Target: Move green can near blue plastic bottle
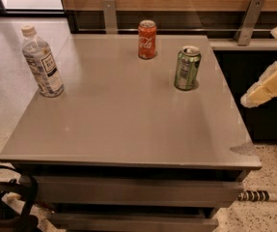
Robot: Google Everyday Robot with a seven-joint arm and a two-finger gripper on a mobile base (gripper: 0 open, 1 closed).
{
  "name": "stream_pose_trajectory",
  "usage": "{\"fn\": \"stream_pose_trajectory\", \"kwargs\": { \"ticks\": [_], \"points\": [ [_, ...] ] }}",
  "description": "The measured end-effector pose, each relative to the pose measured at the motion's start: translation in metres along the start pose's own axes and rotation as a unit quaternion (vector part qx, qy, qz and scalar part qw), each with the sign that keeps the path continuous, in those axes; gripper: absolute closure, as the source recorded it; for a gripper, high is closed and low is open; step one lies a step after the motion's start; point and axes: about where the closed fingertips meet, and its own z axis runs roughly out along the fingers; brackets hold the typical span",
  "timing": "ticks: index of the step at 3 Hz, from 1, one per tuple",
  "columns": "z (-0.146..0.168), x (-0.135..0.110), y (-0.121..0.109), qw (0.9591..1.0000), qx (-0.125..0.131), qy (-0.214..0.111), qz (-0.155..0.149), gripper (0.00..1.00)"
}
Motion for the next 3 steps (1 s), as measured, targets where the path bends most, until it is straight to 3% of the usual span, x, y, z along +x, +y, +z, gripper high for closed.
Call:
{"fn": "stream_pose_trajectory", "kwargs": {
  "ticks": [1, 2, 3],
  "points": [
    [0.02, 0.003, -0.031, 0.995, 0.029, -0.086, 0.041, 0.0],
    [0.047, -0.001, -0.047, 0.9835, 0.028, -0.164, 0.07, 0.0],
    [0.047, -0.001, -0.047, 0.9836, 0.028, -0.164, 0.069, 0.0]
  ]
}}
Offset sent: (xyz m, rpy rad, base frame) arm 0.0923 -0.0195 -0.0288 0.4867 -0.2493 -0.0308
